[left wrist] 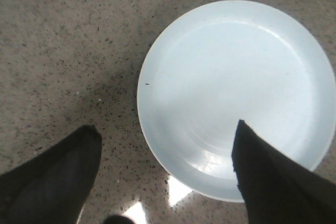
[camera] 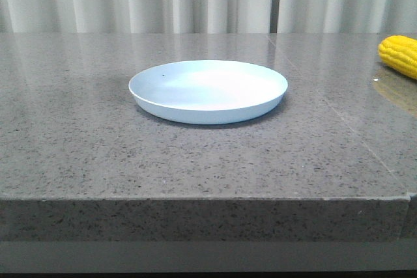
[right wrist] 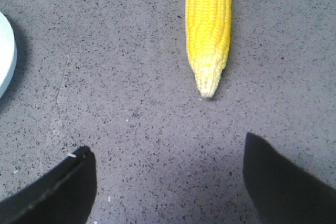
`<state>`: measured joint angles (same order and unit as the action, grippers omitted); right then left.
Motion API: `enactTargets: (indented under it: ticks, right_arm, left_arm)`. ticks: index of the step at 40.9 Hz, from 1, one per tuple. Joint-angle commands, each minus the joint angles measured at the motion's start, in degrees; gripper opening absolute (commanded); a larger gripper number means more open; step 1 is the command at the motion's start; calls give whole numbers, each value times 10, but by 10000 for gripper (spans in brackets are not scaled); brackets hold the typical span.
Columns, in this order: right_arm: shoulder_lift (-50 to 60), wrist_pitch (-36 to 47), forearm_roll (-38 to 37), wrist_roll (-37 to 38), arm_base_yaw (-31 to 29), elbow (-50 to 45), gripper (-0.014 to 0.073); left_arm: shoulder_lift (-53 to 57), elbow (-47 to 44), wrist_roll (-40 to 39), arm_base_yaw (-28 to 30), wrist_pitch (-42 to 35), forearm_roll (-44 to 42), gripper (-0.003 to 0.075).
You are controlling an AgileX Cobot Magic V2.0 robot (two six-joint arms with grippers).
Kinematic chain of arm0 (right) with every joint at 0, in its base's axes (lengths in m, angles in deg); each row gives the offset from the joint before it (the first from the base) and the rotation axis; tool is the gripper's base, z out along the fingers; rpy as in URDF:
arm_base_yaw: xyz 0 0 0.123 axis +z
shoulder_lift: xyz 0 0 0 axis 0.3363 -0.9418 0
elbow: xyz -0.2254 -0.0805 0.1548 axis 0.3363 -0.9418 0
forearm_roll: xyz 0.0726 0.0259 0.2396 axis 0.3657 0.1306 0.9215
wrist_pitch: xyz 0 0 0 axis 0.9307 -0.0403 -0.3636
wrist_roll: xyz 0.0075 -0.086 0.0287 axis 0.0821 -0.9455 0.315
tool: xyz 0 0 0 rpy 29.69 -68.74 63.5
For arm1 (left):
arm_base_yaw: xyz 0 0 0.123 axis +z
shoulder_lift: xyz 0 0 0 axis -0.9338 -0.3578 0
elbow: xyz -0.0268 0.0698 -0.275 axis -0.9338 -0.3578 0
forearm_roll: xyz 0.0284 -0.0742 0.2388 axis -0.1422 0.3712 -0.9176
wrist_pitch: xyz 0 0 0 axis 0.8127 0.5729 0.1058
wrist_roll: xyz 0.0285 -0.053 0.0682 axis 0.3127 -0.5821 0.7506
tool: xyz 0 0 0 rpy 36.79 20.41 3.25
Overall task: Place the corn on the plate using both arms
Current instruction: 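Release the plate and raise the left gripper away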
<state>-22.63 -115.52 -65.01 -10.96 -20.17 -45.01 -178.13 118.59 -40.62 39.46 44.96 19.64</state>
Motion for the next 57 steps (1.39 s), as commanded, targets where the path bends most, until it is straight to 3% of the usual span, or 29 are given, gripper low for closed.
enactTargets:
  ticks: [1,10,19,28,43,51,57]
  right_arm:
    - [1,32,-4,-2,-1,18,601]
    - [1,32,-4,-2,-1,18,601]
    - [1,32,-4,-2,-1,18,601]
    - [1,32,-1,-2,-1,18,601]
    - [-22,4,-2,-2,-2,25,604]
    - [-99,-51,-19,-1,-2,95,660]
    - [-160,-63,-24,-1,-2,162,655]
  left_arm:
    - [85,-10,-51,-55,-10,-68,512]
    - [229,-149,-98,-132,-62,-108,512]
    - [379,-295,-115,-139,-109,-107,512]
    - [471,-384,-115,-139,-122,-107,512]
    - [503,-404,-115,-139,-118,-107,512]
    - [500,-405,-115,-139,-118,-107,512]
    - [500,-405,-115,-139,-118,-107,512]
